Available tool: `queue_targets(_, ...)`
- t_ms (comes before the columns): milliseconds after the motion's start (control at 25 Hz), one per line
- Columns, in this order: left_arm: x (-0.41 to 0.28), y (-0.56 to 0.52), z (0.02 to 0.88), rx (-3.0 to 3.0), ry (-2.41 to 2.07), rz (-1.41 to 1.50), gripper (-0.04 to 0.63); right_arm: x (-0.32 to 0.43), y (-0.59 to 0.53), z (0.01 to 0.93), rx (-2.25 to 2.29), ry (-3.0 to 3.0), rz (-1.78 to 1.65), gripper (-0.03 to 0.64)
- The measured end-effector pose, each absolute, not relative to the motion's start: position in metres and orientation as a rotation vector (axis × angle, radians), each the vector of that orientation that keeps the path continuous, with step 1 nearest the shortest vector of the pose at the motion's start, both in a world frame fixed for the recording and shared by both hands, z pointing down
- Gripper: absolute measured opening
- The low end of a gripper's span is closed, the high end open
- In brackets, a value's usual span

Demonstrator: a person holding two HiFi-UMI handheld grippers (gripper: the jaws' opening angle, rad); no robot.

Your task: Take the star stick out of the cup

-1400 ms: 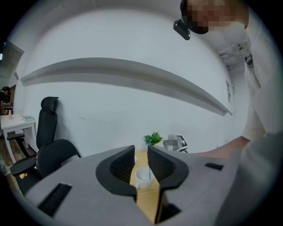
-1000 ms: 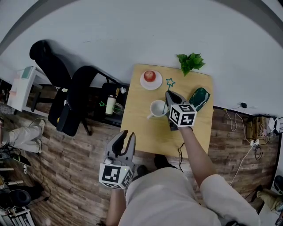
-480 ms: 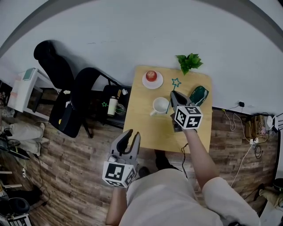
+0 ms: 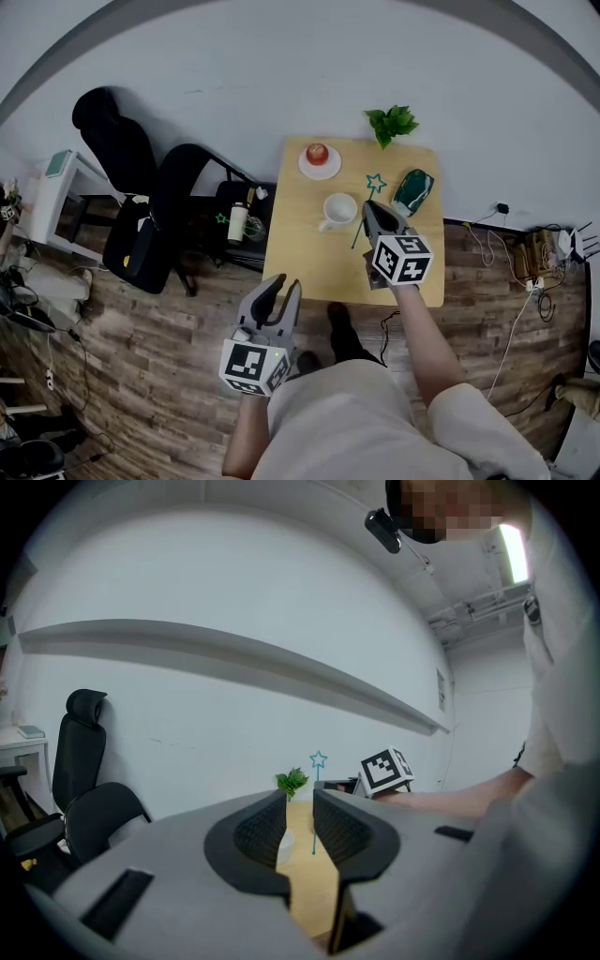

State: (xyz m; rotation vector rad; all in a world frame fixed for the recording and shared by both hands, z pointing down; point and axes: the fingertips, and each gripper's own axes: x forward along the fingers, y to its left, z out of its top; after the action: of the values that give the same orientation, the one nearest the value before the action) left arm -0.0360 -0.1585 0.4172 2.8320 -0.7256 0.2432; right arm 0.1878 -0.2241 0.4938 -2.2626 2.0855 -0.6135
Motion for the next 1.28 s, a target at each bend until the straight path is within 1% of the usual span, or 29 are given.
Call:
queue_targets(760, -0.073, -0.088, 0.416, 2.864, -0.548, 0.213, 0.087, 0.093, -0.118, 0.450, -2.253, 2.149, -0.466, 0.009)
queue_targets(1280, -0.077, -0.078, 0.396, 2.910, -0.495, 0.175, 0.083, 0.041, -0.073, 0.406, -2.186, 2.217, -0.362, 0.009)
